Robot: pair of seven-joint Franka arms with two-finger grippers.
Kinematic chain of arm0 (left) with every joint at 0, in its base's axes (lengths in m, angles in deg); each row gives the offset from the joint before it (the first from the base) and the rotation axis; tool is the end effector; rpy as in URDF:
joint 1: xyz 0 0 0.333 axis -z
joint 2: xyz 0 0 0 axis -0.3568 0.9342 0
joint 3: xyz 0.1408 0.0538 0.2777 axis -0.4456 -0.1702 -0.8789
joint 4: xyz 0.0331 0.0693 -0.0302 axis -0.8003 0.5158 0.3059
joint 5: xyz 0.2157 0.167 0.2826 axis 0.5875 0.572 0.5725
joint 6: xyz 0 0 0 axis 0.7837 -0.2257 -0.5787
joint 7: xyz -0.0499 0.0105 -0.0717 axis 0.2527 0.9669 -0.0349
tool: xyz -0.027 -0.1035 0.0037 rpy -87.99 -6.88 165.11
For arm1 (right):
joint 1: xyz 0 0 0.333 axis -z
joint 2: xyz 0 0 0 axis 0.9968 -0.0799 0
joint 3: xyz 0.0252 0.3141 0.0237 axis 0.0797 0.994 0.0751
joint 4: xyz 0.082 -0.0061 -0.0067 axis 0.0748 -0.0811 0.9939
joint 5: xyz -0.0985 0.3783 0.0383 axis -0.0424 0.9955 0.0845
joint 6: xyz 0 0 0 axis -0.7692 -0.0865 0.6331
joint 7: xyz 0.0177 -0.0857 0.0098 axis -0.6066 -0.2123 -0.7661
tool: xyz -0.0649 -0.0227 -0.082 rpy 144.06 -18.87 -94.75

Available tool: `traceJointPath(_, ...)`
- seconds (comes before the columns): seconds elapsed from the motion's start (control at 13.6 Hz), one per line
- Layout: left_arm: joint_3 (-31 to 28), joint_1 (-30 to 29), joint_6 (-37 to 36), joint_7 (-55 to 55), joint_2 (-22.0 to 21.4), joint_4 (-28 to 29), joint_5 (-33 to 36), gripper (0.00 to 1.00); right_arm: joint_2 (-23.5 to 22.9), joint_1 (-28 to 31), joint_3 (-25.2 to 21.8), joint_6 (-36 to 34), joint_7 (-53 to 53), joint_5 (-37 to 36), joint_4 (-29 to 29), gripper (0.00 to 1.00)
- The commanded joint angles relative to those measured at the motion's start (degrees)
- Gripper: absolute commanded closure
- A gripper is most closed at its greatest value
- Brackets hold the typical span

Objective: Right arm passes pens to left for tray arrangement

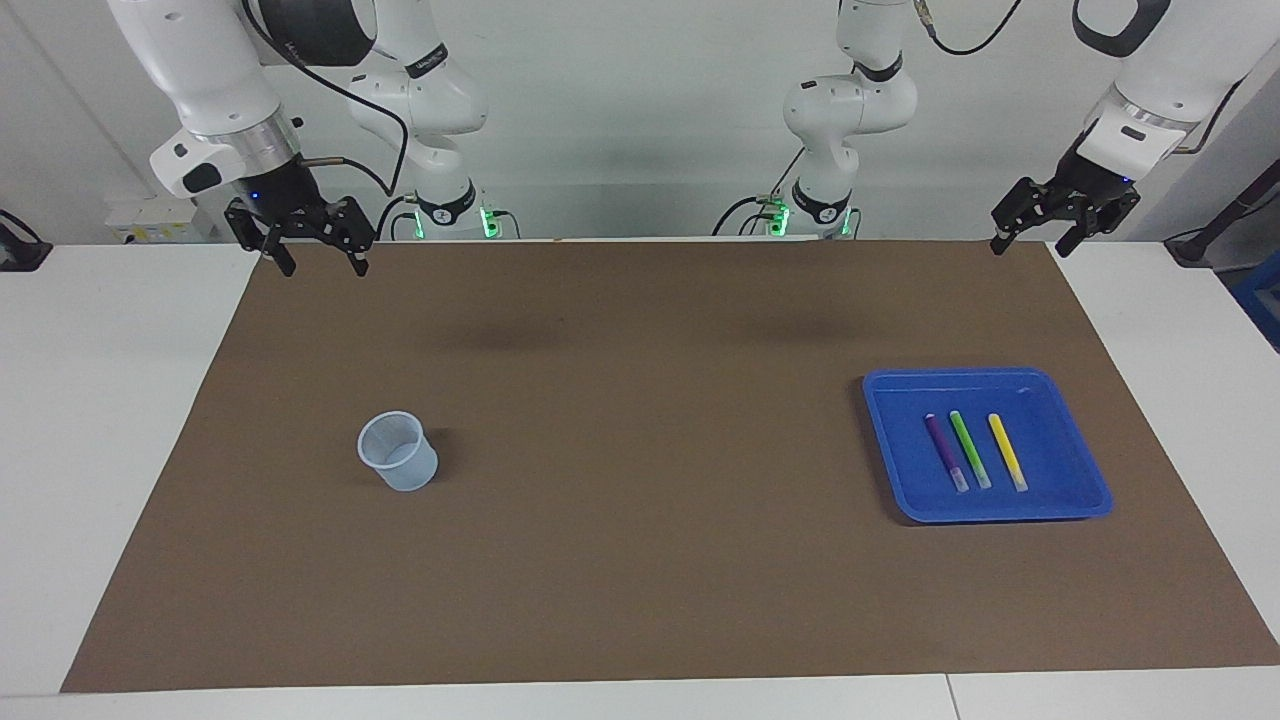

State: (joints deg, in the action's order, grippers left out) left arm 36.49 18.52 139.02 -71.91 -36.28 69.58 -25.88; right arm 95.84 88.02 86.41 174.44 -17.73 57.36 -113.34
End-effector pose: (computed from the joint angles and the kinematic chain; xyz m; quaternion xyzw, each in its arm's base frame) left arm 0.5112 0.0484 0.6175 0.9988 -0.0397 0.0020 0.0293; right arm 0.5093 -0.0086 0.5968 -0.9987 0.0390 -0.0240 0.0222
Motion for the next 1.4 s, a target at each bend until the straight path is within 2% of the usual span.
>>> traceJointPath(0.0,0.49,1.68,-0.40,-4.09,-1.00,0.81,4.20,0.00,0.93,0.39,0.26,0.47,-0.79,0.10,-0.65,0.00)
traceJointPath(0.59,2.25,2.38,-0.93,-4.54,-3.11,-0.16,4.56,0.00,0.66,0.39,0.79,-0.06,-0.70,0.19,0.85,0.00)
traceJointPath(1.33,2.25,2.30,-0.84,-4.54,-3.20,-0.08,4.56,0.00,0.93,0.30,0.97,-0.24,-0.70,0.63,0.85,0.00)
